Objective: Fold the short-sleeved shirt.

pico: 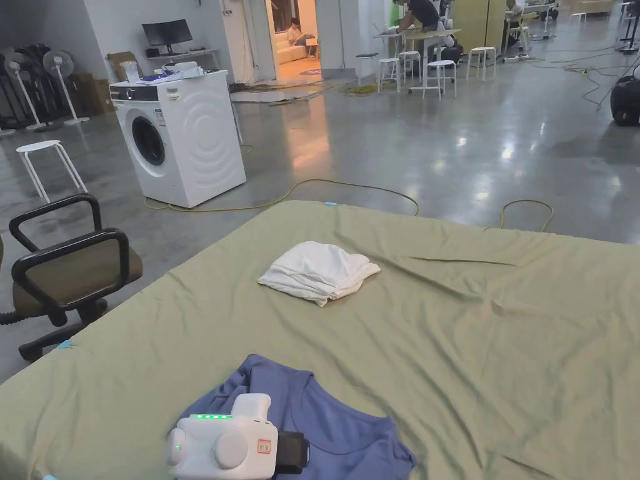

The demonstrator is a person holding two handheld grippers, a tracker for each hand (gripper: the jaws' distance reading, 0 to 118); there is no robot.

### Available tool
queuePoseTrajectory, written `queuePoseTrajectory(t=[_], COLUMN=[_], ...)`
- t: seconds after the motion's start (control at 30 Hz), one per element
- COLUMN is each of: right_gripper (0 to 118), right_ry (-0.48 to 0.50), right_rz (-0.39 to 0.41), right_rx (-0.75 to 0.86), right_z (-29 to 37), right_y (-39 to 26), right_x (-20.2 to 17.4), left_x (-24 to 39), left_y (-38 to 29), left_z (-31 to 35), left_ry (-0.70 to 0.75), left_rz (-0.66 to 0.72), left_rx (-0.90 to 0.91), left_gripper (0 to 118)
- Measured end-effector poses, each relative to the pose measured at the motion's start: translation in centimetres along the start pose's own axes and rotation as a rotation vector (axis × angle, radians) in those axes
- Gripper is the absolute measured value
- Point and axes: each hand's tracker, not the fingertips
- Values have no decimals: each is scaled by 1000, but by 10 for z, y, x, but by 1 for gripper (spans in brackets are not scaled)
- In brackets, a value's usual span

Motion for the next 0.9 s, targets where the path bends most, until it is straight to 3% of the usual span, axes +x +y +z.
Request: queuePoseTrajectory(t=[0.1,0.17,0.23,0.3,0.37,0.47,0.57,0.7,0.77,0.9], right_gripper=[0,0,0,0,0,0,0,0,0,0], right_ry=[-5,-1,-9,-11,-11,-21,-28,-28,-49,-95], right_rz=[-28,-51,-55,-58,-64,-67,-78,-154,-186,-228], right_rx=[-59,-94,-122,-144,-153,-148,-129,-120,-97,-52], right_z=[-5,-7,-8,-7,-1,11,22,32,43,68], right_y=[-9,-18,-25,-31,-39,-41,-43,-47,-50,-55], right_x=[1,2,0,0,5,10,22,39,45,57], left_x=[2,6,7,12,15,12,5,44,74,173], left_y=[-6,-14,-11,-10,-12,-6,13,36,46,57], left_z=[-31,-35,-34,-31,-35,-27,28,107,135,156], left_ry=[31,80,76,71,119,76,-152,-269,-401,-541], left_rz=[-19,-94,-86,-93,-117,-56,87,82,57,-125], left_rx=[-102,-37,-58,-66,-49,-71,105,241,286,314], left_gripper=[83,80,65,1,1,1,1,1,1,1])
